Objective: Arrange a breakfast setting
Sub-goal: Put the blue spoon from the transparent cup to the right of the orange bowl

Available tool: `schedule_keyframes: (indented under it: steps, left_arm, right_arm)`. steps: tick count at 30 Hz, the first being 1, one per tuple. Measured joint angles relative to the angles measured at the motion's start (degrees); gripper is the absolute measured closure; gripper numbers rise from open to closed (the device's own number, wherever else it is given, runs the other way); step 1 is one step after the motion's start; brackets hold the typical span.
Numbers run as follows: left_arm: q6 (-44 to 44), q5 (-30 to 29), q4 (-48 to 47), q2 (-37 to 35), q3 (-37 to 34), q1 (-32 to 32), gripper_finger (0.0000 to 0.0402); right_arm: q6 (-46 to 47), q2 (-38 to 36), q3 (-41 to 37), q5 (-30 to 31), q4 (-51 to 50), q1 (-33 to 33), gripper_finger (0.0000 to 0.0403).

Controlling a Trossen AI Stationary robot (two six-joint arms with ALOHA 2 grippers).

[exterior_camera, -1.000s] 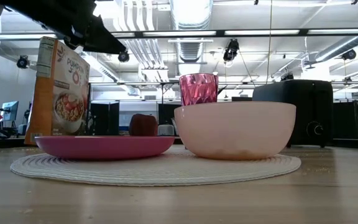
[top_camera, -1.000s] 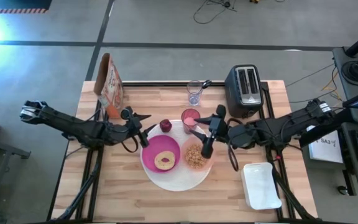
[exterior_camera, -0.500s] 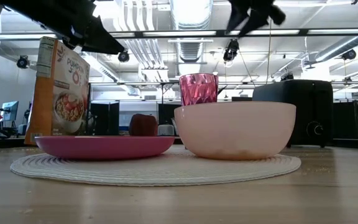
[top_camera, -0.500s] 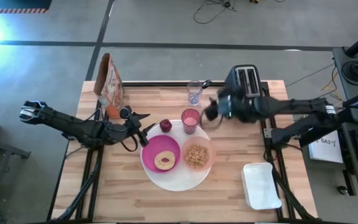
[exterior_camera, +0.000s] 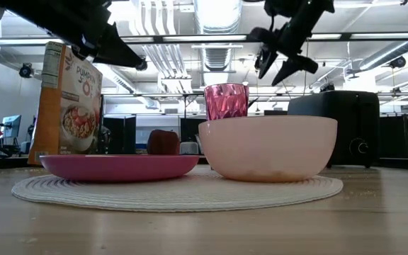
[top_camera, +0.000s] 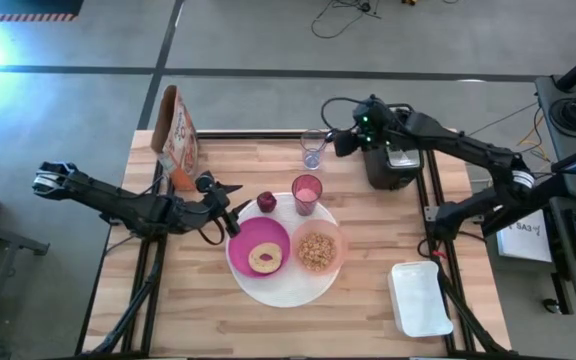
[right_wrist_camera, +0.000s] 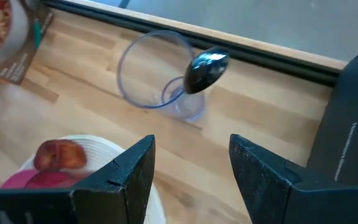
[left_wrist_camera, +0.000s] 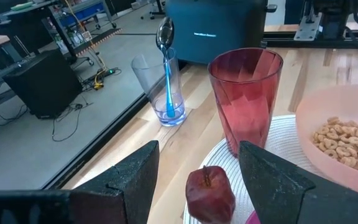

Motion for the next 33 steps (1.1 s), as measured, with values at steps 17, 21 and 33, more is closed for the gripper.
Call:
schedule_keyframes:
  steps: [17,21,33]
  left_arm:
    - [-0.87,0.07,-0.2,0.03,0.0,-0.09,0.0197]
    - [-0.86,0.09,-0.2,0.05,0.0,-0.09,0.0197]
    - [-0.86,0.46,-0.24,0.06,0.0,-0.09,0.0197]
  right_arm:
    - [-7.01,7.66,0.0,-0.92,8.18,-2.83,0.0209]
    - [-7.36,8.62,0.0,-0.74,10.26,-3.08,0.0213]
    - [-8.98,10.88,0.0,-0.71,11.51,-4.81,0.0271]
